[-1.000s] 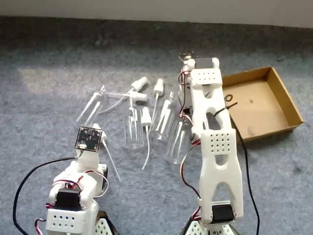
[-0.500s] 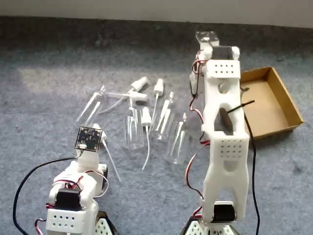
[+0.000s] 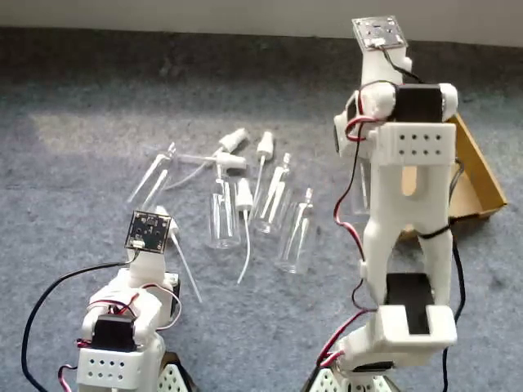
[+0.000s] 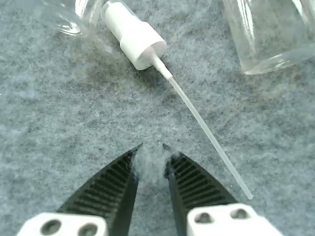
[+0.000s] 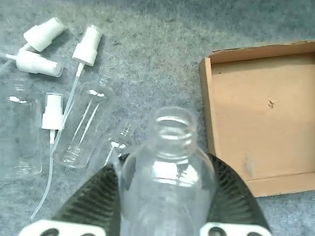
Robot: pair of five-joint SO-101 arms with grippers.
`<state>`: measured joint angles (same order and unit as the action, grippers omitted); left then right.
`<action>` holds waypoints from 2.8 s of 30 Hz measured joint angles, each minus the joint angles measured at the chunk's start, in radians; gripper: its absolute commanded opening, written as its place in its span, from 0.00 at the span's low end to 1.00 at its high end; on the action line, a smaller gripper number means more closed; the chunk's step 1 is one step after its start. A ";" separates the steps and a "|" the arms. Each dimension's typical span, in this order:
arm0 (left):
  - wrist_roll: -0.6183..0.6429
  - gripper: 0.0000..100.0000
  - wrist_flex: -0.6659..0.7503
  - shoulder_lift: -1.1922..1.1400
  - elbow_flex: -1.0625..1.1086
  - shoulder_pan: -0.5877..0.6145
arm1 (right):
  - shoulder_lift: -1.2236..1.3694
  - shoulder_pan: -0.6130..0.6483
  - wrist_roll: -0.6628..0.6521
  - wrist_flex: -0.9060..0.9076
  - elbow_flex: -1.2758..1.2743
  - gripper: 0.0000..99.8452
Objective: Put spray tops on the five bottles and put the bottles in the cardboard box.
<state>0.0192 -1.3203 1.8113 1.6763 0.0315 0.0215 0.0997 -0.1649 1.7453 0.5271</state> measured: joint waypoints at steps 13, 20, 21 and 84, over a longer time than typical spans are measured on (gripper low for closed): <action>0.000 0.03 0.000 0.000 0.000 0.000 | -0.744 0.000 -0.104 0.000 -0.396 0.12; 0.000 0.03 0.000 0.000 0.000 0.000 | -1.007 -0.002 -0.120 -0.044 -0.661 0.12; 0.000 0.03 0.000 0.000 0.000 0.000 | -1.039 -0.002 -0.120 -0.072 -0.713 0.12; 0.190 0.04 -0.118 -1.186 -0.924 0.121 | -1.435 0.132 0.181 -0.994 -1.970 0.12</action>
<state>0.2094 -1.4385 0.6252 0.7526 0.1527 -1.4131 0.2317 0.0161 0.7511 -1.4431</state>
